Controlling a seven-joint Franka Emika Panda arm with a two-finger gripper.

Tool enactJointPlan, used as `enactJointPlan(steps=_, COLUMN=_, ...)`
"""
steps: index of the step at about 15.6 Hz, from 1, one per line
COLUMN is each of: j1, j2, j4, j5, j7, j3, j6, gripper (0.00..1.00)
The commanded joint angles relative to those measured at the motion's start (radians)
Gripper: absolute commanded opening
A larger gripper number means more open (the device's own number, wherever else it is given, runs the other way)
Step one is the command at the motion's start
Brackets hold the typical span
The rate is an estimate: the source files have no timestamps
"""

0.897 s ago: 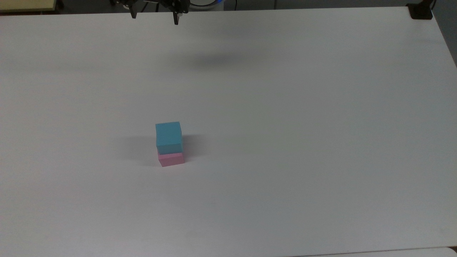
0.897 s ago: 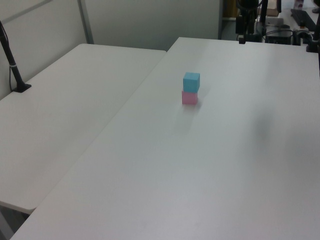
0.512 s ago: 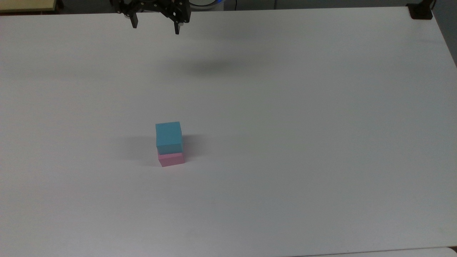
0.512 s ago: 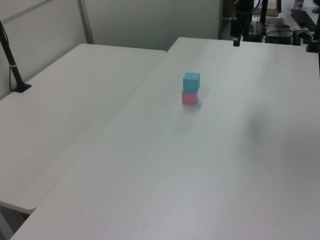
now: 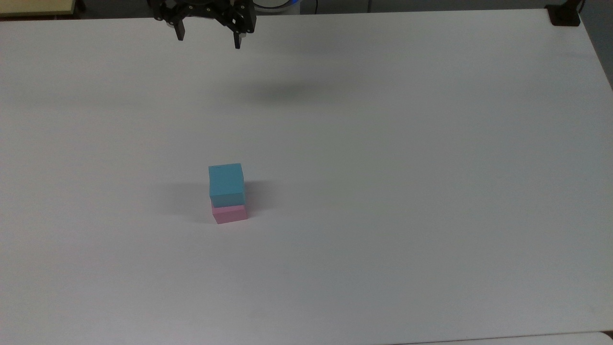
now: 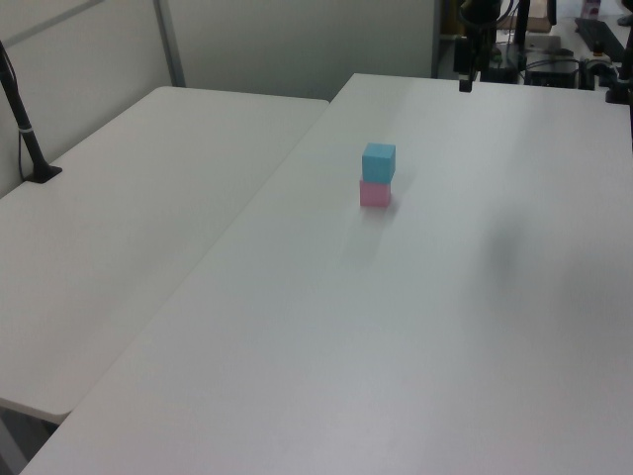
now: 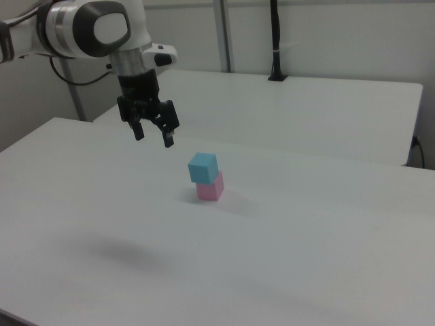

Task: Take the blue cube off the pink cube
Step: 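Move the open gripper down over the light-blue cube on the pink cube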

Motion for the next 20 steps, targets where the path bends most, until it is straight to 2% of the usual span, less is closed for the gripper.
enactJointPlan(steps=1, j1=0.003, j2=0.007, j4=0.008, j5=-0.006, j7=-0.002, j3=-0.005, j6=0.026, gripper=1.0)
enactJointPlan(steps=3, j1=0.002, j2=0.023, j4=0.017, j5=-0.003, j7=-0.002, j3=-0.006, j6=0.034, gripper=1.0)
enactJointPlan(steps=11, j1=0.006, j2=0.145, j4=0.088, j5=0.047, j7=0.012, j3=-0.008, j6=0.285, gripper=1.0)
enactJointPlan(steps=14, j1=0.02, j2=0.249, j4=0.089, j5=0.039, j7=0.003, j3=-0.008, j6=0.383, gripper=1.0)
enactJointPlan(steps=20, j1=0.032, j2=0.381, j4=0.111, j5=0.03, j7=-0.059, j3=-0.009, j6=0.517, gripper=1.0)
